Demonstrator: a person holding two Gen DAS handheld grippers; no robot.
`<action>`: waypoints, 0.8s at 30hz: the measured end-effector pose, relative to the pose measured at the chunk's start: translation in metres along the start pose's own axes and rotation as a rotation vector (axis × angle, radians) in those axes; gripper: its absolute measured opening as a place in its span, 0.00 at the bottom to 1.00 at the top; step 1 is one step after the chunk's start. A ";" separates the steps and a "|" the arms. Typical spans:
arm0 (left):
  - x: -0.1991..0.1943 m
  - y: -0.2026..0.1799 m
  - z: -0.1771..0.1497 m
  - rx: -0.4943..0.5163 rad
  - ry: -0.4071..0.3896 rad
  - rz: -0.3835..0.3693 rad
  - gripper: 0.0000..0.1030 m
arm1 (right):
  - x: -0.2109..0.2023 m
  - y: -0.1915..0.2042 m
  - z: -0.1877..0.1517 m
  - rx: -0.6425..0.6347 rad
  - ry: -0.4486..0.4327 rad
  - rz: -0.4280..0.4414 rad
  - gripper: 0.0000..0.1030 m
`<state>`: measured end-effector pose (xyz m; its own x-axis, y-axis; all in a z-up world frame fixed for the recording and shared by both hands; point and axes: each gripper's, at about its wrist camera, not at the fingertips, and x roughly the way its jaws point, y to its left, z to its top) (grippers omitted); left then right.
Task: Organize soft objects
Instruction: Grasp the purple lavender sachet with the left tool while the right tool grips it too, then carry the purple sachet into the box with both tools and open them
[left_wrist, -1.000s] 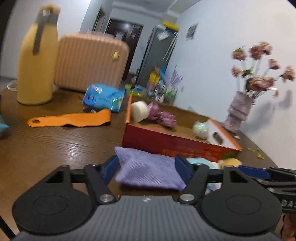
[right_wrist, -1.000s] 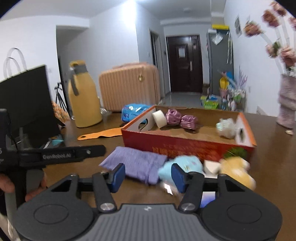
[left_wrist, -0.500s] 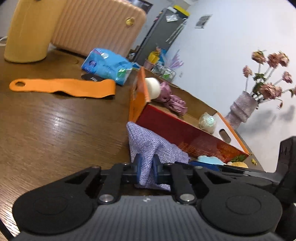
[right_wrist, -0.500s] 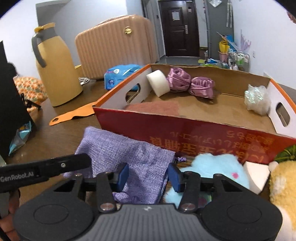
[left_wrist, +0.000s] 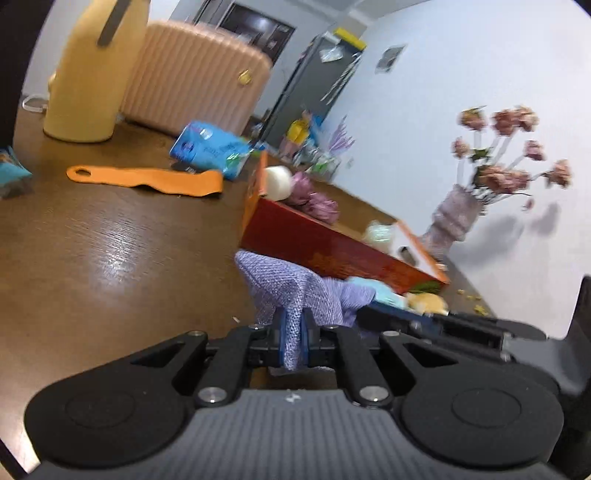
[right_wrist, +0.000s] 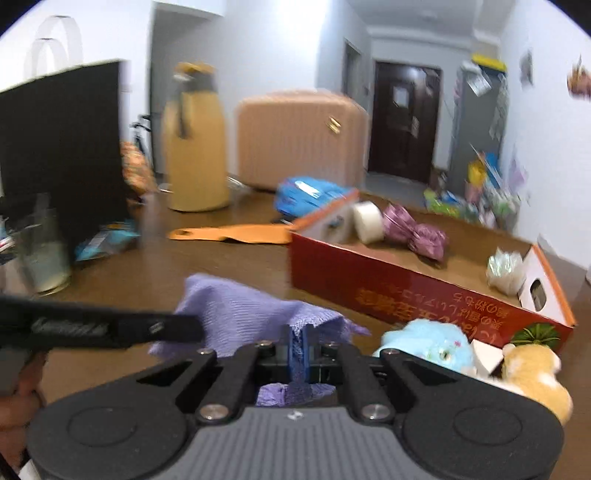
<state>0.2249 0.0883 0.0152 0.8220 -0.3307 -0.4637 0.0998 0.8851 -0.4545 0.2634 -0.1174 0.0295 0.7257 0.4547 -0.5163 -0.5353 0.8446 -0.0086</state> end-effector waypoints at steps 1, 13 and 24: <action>-0.007 -0.004 -0.004 0.003 0.003 -0.001 0.08 | -0.014 0.006 -0.006 -0.003 -0.017 0.007 0.04; -0.035 -0.062 -0.024 0.110 0.004 -0.061 0.08 | -0.091 -0.016 -0.042 0.125 -0.116 -0.021 0.04; 0.044 -0.118 0.068 0.131 -0.067 -0.249 0.08 | -0.097 -0.108 0.024 0.099 -0.238 -0.088 0.04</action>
<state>0.2876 -0.0087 0.1003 0.7981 -0.5246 -0.2965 0.3710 0.8155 -0.4442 0.2613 -0.2456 0.1007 0.8553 0.4219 -0.3009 -0.4292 0.9021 0.0450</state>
